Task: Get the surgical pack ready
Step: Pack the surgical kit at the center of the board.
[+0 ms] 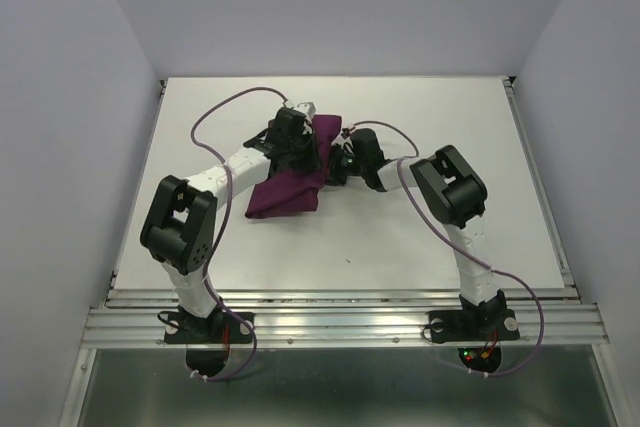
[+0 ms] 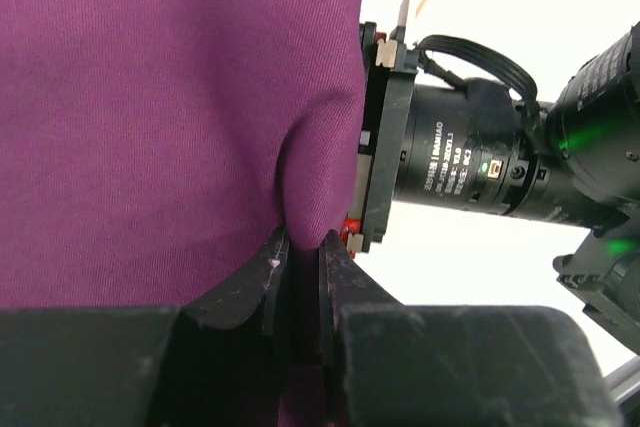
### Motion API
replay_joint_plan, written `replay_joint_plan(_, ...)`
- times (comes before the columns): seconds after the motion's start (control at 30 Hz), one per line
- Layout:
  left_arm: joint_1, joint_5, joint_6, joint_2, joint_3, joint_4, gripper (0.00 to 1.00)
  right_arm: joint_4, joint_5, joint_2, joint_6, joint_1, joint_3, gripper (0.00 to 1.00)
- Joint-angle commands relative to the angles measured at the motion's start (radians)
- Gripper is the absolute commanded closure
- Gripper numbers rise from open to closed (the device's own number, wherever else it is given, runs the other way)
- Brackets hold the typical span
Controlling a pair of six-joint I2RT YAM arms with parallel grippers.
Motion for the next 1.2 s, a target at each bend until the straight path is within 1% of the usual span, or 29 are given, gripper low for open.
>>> replay_joint_plan(0.0,-0.009,-0.012,-0.026,-0.010,-0.011,0.161,1.00,0.010,-0.008,-0.024,0.011,0.013,-0.041,0.99)
replay_joint_plan(0.27,-0.008,-0.092,-0.079,0.063,0.023,0.189,1.00,0.004,0.004,-0.091,-0.017,0.013,-0.184,0.99)
replay_joint_plan(0.4,-0.009,-0.126,-0.115,0.111,0.037,0.198,1.00,-0.001,0.022,-0.142,-0.018,0.004,-0.297,0.99)
replay_joint_plan(0.53,-0.011,-0.150,-0.138,0.149,0.058,0.201,1.00,-0.039,0.068,-0.222,-0.032,0.004,-0.453,0.99)
replay_joint_plan(0.6,-0.012,-0.160,-0.141,0.163,0.070,0.200,1.00,-0.054,0.094,-0.291,-0.043,0.004,-0.507,0.99)
replay_joint_plan(0.63,-0.015,-0.193,-0.142,0.177,0.075,0.192,1.00,-0.068,0.126,-0.318,-0.049,0.004,-0.533,0.99)
replay_joint_plan(0.7,-0.018,-0.204,-0.142,0.195,0.093,0.180,1.00,-0.133,0.163,-0.402,-0.072,0.004,-0.593,0.99)
replay_joint_plan(0.77,-0.021,-0.180,-0.135,0.238,0.130,0.148,1.00,-0.218,0.261,-0.496,-0.096,0.004,-0.630,0.99)
replay_joint_plan(0.8,-0.021,-0.172,-0.132,0.238,0.141,0.132,0.98,-0.252,0.262,-0.528,-0.107,0.004,-0.635,0.99)
replay_joint_plan(0.83,-0.024,-0.172,-0.130,0.250,0.150,0.116,0.91,-0.319,0.318,-0.559,-0.115,0.004,-0.639,0.99)
replay_joint_plan(0.87,-0.030,-0.172,-0.127,0.252,0.162,0.112,0.74,-0.349,0.344,-0.588,-0.139,0.004,-0.638,0.98)
replay_joint_plan(0.9,-0.034,-0.142,-0.124,0.251,0.168,0.112,0.66,-0.381,0.370,-0.616,-0.150,0.004,-0.632,0.98)
replay_joint_plan(0.93,-0.037,-0.140,-0.121,0.246,0.175,0.080,0.57,-0.436,0.416,-0.665,-0.162,0.004,-0.626,0.96)
replay_joint_plan(0.97,-0.044,-0.141,-0.112,0.241,0.190,0.071,0.45,-0.462,0.439,-0.685,-0.187,0.004,-0.616,0.95)
replay_joint_plan(1.07,-0.052,-0.149,-0.089,0.220,0.230,0.008,0.36,-0.565,0.510,-0.743,-0.236,0.004,-0.558,0.94)
replay_joint_plan(1.1,-0.057,-0.149,-0.083,0.203,0.234,-0.007,0.35,-0.581,0.532,-0.751,-0.245,0.004,-0.541,0.94)
replay_joint_plan(1.13,-0.060,-0.140,-0.076,0.191,0.239,-0.029,0.29,-0.600,0.538,-0.762,-0.254,0.004,-0.509,0.92)
replay_joint_plan(1.17,-0.060,-0.128,-0.070,0.179,0.239,-0.035,0.27,-0.607,0.542,-0.765,-0.262,0.004,-0.492,0.93)
